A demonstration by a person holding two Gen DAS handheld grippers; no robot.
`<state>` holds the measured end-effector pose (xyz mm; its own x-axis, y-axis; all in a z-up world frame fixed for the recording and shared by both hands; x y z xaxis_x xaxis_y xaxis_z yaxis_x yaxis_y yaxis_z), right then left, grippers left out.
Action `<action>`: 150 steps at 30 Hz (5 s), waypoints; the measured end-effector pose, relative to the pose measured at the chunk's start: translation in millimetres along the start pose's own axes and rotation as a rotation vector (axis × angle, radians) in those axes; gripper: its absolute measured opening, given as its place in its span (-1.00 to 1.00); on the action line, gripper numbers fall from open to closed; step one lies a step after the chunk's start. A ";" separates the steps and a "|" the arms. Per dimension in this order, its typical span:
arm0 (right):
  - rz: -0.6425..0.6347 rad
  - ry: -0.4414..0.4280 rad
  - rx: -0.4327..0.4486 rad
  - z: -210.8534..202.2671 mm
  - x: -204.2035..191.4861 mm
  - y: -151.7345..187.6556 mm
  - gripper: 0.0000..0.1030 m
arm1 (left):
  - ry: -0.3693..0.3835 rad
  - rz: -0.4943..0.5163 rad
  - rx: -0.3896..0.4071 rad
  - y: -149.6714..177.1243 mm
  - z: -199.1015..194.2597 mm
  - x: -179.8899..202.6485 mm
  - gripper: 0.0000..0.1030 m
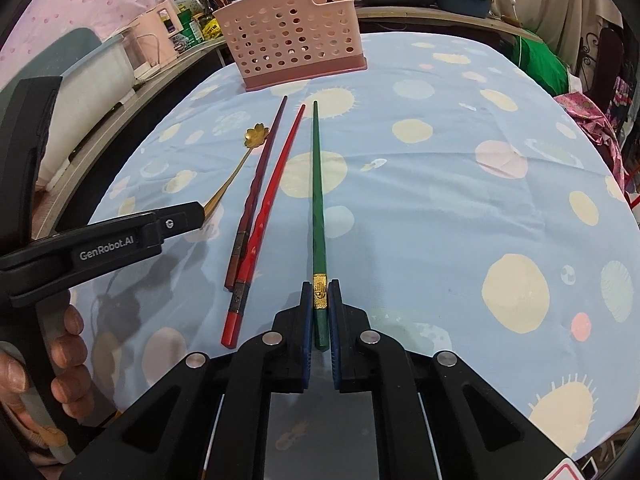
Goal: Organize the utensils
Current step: 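Grasp the gold spoon handle with the left gripper while the right holds the green chopstick, then lift the gold spoon and green chopstick and lower them into the pink caddy, then open both grippers to release the spoon and chopstick in the caddy, then move both open grippers back over the last two chopsticks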
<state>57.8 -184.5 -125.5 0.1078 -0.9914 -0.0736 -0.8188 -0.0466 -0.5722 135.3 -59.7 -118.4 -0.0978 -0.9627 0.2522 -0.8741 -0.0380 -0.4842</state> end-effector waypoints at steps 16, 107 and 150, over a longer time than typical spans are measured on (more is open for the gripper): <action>-0.002 0.001 0.000 -0.6 -0.7 0.6 -0.86 | 0.019 0.053 -0.007 0.2 9.8 13.7 -0.79; 0.029 -0.008 0.510 -34.4 52.1 -402.9 -0.74 | 0.128 -0.007 0.328 -321.6 -62.7 53.9 -0.97; -0.038 -0.016 0.152 -46.9 -6.0 -73.0 -0.39 | -0.006 -0.015 0.208 -97.6 -76.2 -6.0 -0.33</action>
<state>90.4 -180.9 -44.9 0.1471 -0.9872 -0.0618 -0.7194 -0.0639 -0.6916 184.9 -29.8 -8.8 -0.0821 -0.9631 0.2563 -0.7585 -0.1065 -0.6429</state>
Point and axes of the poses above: each gripper's, at about its wrist camera, not at the fingertips, and z roughly the way its jaws point, x to its right, y to its underside, the point moved 9 cm from there along z, roughly the way its jaws point, and after that the axes turned 11 degrees about -z, right-handed, at the moved point
